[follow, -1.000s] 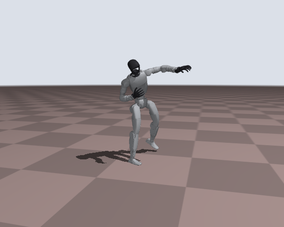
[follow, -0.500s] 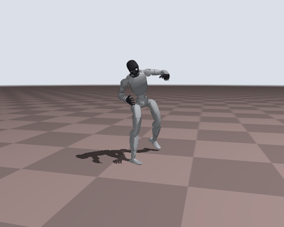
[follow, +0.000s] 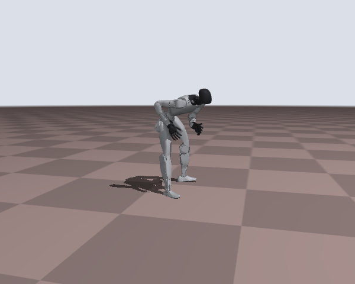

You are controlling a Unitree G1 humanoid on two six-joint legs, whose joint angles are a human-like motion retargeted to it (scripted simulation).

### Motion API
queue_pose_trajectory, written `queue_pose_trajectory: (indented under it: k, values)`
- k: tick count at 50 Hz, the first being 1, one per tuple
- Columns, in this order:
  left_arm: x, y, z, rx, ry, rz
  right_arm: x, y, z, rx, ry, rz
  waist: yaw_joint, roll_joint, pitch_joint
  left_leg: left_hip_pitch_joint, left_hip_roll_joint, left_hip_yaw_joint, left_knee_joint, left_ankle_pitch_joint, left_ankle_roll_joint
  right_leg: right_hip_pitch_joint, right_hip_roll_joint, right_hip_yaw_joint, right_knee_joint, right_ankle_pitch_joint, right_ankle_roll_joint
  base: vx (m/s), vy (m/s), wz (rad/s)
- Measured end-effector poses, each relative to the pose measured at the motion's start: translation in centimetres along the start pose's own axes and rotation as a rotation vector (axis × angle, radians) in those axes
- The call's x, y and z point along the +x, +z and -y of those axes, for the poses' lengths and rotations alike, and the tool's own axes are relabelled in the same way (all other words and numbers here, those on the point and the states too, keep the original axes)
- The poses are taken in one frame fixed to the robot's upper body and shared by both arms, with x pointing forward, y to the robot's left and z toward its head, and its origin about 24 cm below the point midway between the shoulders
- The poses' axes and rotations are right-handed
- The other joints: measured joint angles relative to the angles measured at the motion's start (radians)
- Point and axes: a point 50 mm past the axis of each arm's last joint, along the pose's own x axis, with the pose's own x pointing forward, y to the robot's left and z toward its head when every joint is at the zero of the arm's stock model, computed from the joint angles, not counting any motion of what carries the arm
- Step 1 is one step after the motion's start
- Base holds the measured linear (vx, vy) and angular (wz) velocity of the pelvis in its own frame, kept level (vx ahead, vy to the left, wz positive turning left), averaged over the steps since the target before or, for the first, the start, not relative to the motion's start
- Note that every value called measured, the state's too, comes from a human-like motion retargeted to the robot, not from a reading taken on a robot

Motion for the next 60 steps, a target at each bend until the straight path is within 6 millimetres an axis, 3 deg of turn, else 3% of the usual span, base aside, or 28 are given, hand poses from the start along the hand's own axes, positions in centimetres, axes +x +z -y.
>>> queue_pose_trajectory:
  k: [6, 8, 11, 15, 20, 23, 25, 27, 30, 32, 33, 35, 37, 38, 40, 43, 45, 47, 50, 51, 53, 55, 57, 60]
  values:
    - [-0.4, -0.1, -3.1, 0.102, -0.023, 0.011, -0.3, 1.2, -0.9, -0.090, -0.011, 0.094, 0.110, -0.108, 0.000, -0.019, -0.027, -0.143, -0.026, 0.016, -0.044, 0.130, -0.013, -0.150, -0.002, 0.008, 0.000, -0.02, 0.17, 0.71]
    - [-0.9, 0.2, -4.6, 0.136, -0.001, 0.009, -0.3, 2.6, 0.8, -0.113, -0.083, 0.165, 0.160, -0.115, 0.000, 0.000, -0.005, -0.210, 0.001, 0.001, -0.051, 0.204, 0.012, -0.214, 0.033, -0.012, 0.000, -0.02, 0.07, 0.45]
    - [-1.2, 0.9, -5.9, 0.174, -0.017, 0.026, 0.4, 4.2, 1.6, -0.150, -0.144, 0.266, 0.245, -0.152, 0.000, 0.070, -0.012, -0.268, 0.014, -0.044, -0.046, 0.335, 0.011, -0.277, 0.052, -0.035, 0.000, 0.18, 0.13, 0.59]
    - [-2.1, 1.7, -7.8, 0.252, -0.015, 0.036, 1.4, 5.9, 1.2, -0.148, -0.214, 0.383, 0.336, -0.263, 0.000, 0.233, -0.075, -0.312, -0.008, -0.094, -0.023, 0.547, -0.042, -0.346, 0.069, -0.061, 0.000, 0.35, 0.14, 0.97]
    - [-4.0, 2.0, -10.1, 0.277, 0.027, 0.000, 3.5, 8.3, -0.3, -0.083, -0.276, 0.607, 0.469, -0.376, 0.000, 0.419, -0.108, -0.378, -0.037, -0.135, -0.001, 0.769, -0.053, -0.370, 0.095, -0.049, 0.000, 0.33, 0.07, 0.72]
    - [-5.2, 1.9, -11.6, 0.337, 0.038, -0.053, 5.9, 11.3, 0.1, -0.203, -0.270, 0.857, 0.539, -0.425, 0.000, 0.520, -0.127, -0.414, -0.082, -0.142, 0.014, 0.851, -0.055, -0.297, 0.127, -0.034, -0.008, 0.30, 0.07, 0.70]
    - [-6.2, 1.4, -12.6, 0.356, 0.047, -0.115, 8.1, 13.6, 0.9, -0.345, -0.286, 1.009, 0.572, -0.442, -0.010, 0.568, -0.129, -0.451, -0.110, -0.136, 0.009, 0.888, -0.037, -0.223, 0.154, -0.033, -0.030, 0.25, 0.03, 0.89]
    - [-6.6, 0.8, -13.4, 0.371, 0.051, -0.169, 11.8, 15.9, 1.2, -0.502, -0.303, 1.096, 0.583, -0.448, -0.009, 0.605, -0.125, -0.497, -0.151, -0.116, -0.007, 0.909, -0.007, -0.143, 0.188, -0.026, -0.058, 0.19, 0.03, 1.13]
    - [-8.0, -0.2, -14.4, 0.392, 0.064, -0.252, 19.7, 18.8, 2.6, -0.781, -0.384, 1.070, 0.575, -0.440, -0.044, 0.643, -0.145, -0.569, -0.192, -0.096, -0.013, 0.932, 0.011, -0.052, 0.258, 0.005, -0.058, 0.15, 0.06, 1.38]
    - [-9.7, -0.9, -15.2, 0.401, 0.089, -0.332, 26.5, 18.5, 2.9, -0.918, -0.329, 0.796, 0.555, -0.435, -0.078, 0.663, -0.157, -0.603, -0.217, -0.083, 0.001, 0.932, 0.020, 0.013, 0.302, 0.045, -0.048, 0.13, 0.05, 1.12]
    - [-10.4, -1.4, -15.3, 0.377, 0.085, -0.380, 29.1, 17.2, 4.7, -0.978, -0.308, 0.592, 0.572, -0.433, -0.094, 0.667, -0.158, -0.613, -0.225, -0.080, 0.009, 0.924, 0.027, 0.051, 0.320, 0.067, -0.040, 0.13, 0.02, 0.80]
    - [-11.7, -2.2, -15.6, 0.351, 0.091, -0.460, 31.1, 13.5, 8.9, -0.892, -0.292, 0.212, 0.614, -0.440, -0.110, 0.677, -0.164, -0.629, -0.231, -0.081, 0.030, 0.916, 0.042, 0.131, 0.344, 0.109, -0.021, 0.16, -0.01, 0.65]
    - [-13.1, -2.2, -16.4, 0.381, 0.124, -0.518, 30.5, 11.5, 10.7, -0.638, -0.323, 0.114, 0.625, -0.439, -0.120, 0.689, -0.164, -0.663, -0.241, -0.080, 0.038, 0.931, 0.073, 0.201, 0.345, 0.147, -0.005, 0.19, -0.03, 0.80]
    - [-14.0, -1.9, -16.9, 0.387, 0.171, -0.541, 29.7, 11.3, 10.3, -0.519, -0.350, 0.182, 0.613, -0.431, -0.128, 0.695, -0.154, -0.688, -0.249, -0.077, 0.032, 0.947, 0.100, 0.226, 0.336, 0.169, -0.001, 0.20, -0.06, 0.91]
    - [-16.5, -1.6, -17.5, 0.373, 0.278, -0.616, 26.9, 11.0, 8.2, -0.445, -0.339, 0.346, 0.582, -0.399, -0.148, 0.716, -0.113, -0.742, -0.267, -0.071, 0.017, 0.986, 0.178, 0.268, 0.308, 0.228, 0.000, 0.20, -0.09, 0.93]
    - [-18.3, -1.5, -18.5, 0.445, 0.245, -0.714, 21.2, 11.2, 7.9, -0.606, -0.175, 0.529, 0.563, -0.362, -0.131, 0.750, -0.062, -0.820, -0.280, -0.074, 0.016, 1.028, 0.287, 0.333, 0.315, 0.301, 0.000, 0.18, -0.17, 0.95]
    - [-18.8, -1.6, -18.7, 0.469, 0.190, -0.753, 19.8, 11.8, 8.2, -0.771, -0.103, 0.583, 0.551, -0.335, -0.138, 0.758, -0.036, -0.865, -0.267, -0.091, 0.008, 1.040, 0.354, 0.394, 0.335, 0.337, 0.000, 0.17, -0.22, 0.79]
    - [-18.5, -1.8, -18.7, 0.448, 0.160, -0.755, 20.9, 11.5, 8.6, -0.773, -0.097, 0.540, 0.549, -0.336, -0.141, 0.773, -0.016, -0.888, -0.245, -0.119, 0.003, 1.056, 0.414, 0.479, 0.357, 0.357, 0.000, 0.17, -0.24, 0.46]
    - [-16.3, -2.9, -18.9, 0.416, 0.104, -0.690, 27.1, 10.8, 11.4, -0.798, -0.305, 0.332, 0.550, -0.379, -0.132, 0.813, -0.017, -0.877, -0.227, -0.155, -0.017, 1.092, 0.449, 0.588, 0.378, 0.363, 0.000, 0.15, -0.22, 0.09]
    - [-15.2, -3.6, -18.5, 0.390, 0.062, -0.674, 28.5, 10.4, 13.5, -0.790, -0.382, 0.197, 0.557, -0.386, -0.138, 0.821, -0.021, -0.871, -0.235, -0.154, -0.028, 1.101, 0.448, 0.607, 0.372, 0.360, 0.000, 0.09, -0.15, 0.00]
    - [-12.8, -5.0, -17.4, 0.340, -0.026, -0.644, 29.2, 10.5, 18.2, -0.727, -0.535, -0.048, 0.572, -0.394, -0.150, 0.826, -0.030, -0.864, -0.262, -0.144, -0.047, 1.105, 0.437, 0.621, 0.362, 0.346, 0.000, 0.01, -0.05, 0.02]
    - [-10.0, -5.9, -16.8, 0.338, -0.093, -0.600, 28.4, 11.8, 21.6, -0.623, -0.718, -0.117, 0.579, -0.389, -0.156, 0.822, -0.036, -0.864, -0.301, -0.122, -0.064, 1.093, 0.418, 0.600, 0.363, 0.320, 0.000, -0.16, 0.04, 0.14]
    - [-7.9, -5.5, -16.3, 0.307, -0.073, -0.515, 28.7, 14.8, 21.0, -0.399, -0.778, 0.061, 0.554, -0.360, -0.163, 0.812, -0.034, -0.863, -0.340, -0.094, -0.095, 1.072, 0.400, 0.559, 0.367, 0.290, 0.000, -0.27, 0.17, 0.10]
    - [-6.7, -4.4, -15.8, 0.178, 0.100, -0.393, 28.8, 18.6, 14.9, -0.189, -0.539, 0.408, 0.484, -0.317, -0.175, 0.793, -0.052, -0.836, -0.397, -0.046, -0.127, 1.031, 0.346, 0.507, 0.366, 0.233, 0.000, -0.30, 0.33, -0.22]
